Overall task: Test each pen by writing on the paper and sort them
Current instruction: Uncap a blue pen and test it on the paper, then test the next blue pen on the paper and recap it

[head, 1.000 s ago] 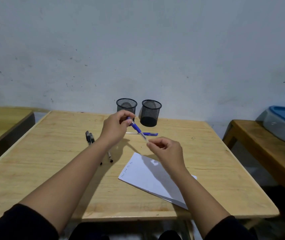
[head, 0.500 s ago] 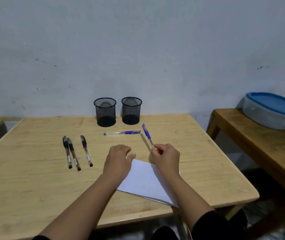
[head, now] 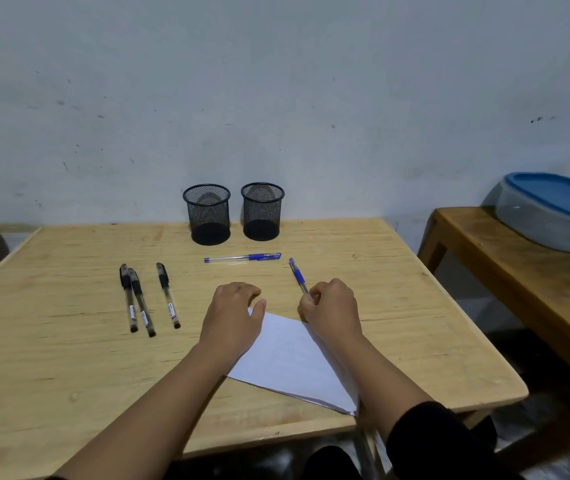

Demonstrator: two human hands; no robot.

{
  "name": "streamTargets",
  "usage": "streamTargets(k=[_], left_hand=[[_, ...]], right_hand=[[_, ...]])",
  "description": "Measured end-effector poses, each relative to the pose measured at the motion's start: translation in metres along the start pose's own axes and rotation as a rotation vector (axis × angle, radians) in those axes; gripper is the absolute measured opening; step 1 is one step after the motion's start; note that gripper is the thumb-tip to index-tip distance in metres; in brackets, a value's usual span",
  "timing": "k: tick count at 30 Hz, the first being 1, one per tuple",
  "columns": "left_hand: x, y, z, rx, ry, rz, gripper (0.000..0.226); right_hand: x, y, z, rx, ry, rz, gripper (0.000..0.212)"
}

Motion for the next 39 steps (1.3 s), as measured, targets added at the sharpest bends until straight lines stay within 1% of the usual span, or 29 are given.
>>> streamTargets(k=[3,5,9,12,16,19,22,26,28,31,33,35,36,39], left_hand=[[-0.012,-0.001,0.008,0.011,-0.003,-0.009,0.031],[-0.024,-0.004,0.019,0.020,0.021,-0.001,0.032],[-0.053,-0.019,0.035,-0.002,0.046,0.025,0.032],[-0.076,-0.035,0.040,-0.030,0.044,0.057,0.035],[-0.096,-0.049,0.035,-0.050,0.013,0.028,0.034],[-0.103,-0.056,0.027,-0.038,-0.016,0.014,0.026],[-0.107,-0.059,0.025,-0.025,-0.002,0.005,0.020],[-0.109,-0.060,0.024,-0.002,0.010,0.003,0.016],[-0.108,-0.061,0.026,0.045,0.019,0.031,0.013],[-0.104,-0.059,0.038,0.187,0.056,0.070,0.013],[-0.098,-0.051,0.046,0.290,0.072,0.082,0.014],[-0.089,-0.039,0.050,0.377,0.069,0.069,0.014],[-0.084,-0.031,0.051,0.418,0.056,0.060,0.012],[-0.070,-0.013,0.052,0.518,0.022,0.050,0.009]], right_hand=[[-0.011,-0.017,0.005,0.058,-0.029,0.065,0.029],[-0.022,-0.031,0.004,0.073,-0.054,0.110,0.034],[-0.045,-0.058,-0.009,0.078,-0.106,0.203,0.033],[-0.064,-0.073,-0.019,0.051,-0.117,0.221,0.032],[-0.087,-0.083,-0.037,0.087,-0.140,0.238,0.034],[-0.098,-0.087,-0.048,0.121,-0.164,0.268,0.030],[-0.102,-0.091,-0.057,0.156,-0.190,0.312,0.024],[-0.105,-0.091,-0.057,0.120,-0.206,0.311,0.016],[-0.101,-0.090,-0.050,-0.025,-0.225,0.271,0.011],[-0.093,-0.083,-0.036,-0.455,-0.231,0.106,0.004],[-0.085,-0.078,-0.033,-0.721,-0.224,-0.020,0.006],[-0.075,-0.078,-0.033,-0.939,-0.219,-0.097,0.006],[-0.071,-0.080,-0.033,-0.974,-0.215,-0.099,0.007],[-0.058,-0.094,-0.021,-0.884,-0.187,0.001,0.010]])
Point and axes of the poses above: each hand's wrist, its own x-axis away from the middle knuckle, its own z-axis out of the back of the hand, y = z × x, the point moved 10 cm from there along -x, towards the middle knuckle, and after that the axes turned 2 degrees about x, right-handed, at the moved point
